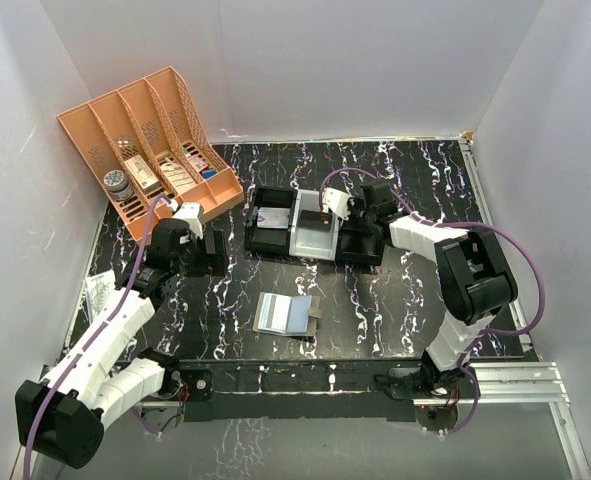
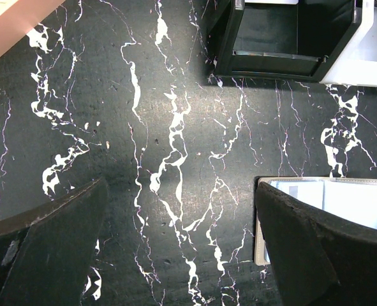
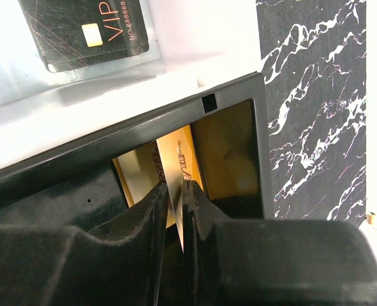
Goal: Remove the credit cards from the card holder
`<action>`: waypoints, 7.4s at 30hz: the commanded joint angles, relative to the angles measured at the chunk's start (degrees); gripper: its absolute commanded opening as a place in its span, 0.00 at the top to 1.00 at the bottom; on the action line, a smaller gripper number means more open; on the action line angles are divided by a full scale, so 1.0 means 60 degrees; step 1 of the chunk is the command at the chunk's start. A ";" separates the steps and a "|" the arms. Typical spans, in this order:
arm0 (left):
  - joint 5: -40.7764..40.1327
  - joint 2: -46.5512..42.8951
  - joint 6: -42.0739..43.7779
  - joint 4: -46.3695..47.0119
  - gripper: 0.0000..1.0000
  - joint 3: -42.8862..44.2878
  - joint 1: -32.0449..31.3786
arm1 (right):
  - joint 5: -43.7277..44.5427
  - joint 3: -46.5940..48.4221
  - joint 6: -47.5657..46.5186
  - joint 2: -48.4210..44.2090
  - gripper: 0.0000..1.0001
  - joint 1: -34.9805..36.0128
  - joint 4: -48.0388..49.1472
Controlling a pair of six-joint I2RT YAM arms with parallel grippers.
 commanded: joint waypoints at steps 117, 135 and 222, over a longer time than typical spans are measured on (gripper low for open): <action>-0.2368 0.0068 -0.0448 -0.0194 0.01 0.0013 0.0029 | 0.4230 0.1394 1.9552 -0.0465 0.38 0.7592 -0.4298; -0.2443 0.0071 -0.0432 -0.0198 0.01 0.0010 0.0021 | 0.4570 0.2202 2.0040 0.1571 0.33 0.7705 -0.5567; 0.5281 0.1778 -0.5040 0.4247 0.68 -0.3045 -0.2404 | 0.0117 -0.1230 1.9178 -0.1551 0.34 0.6050 -0.0375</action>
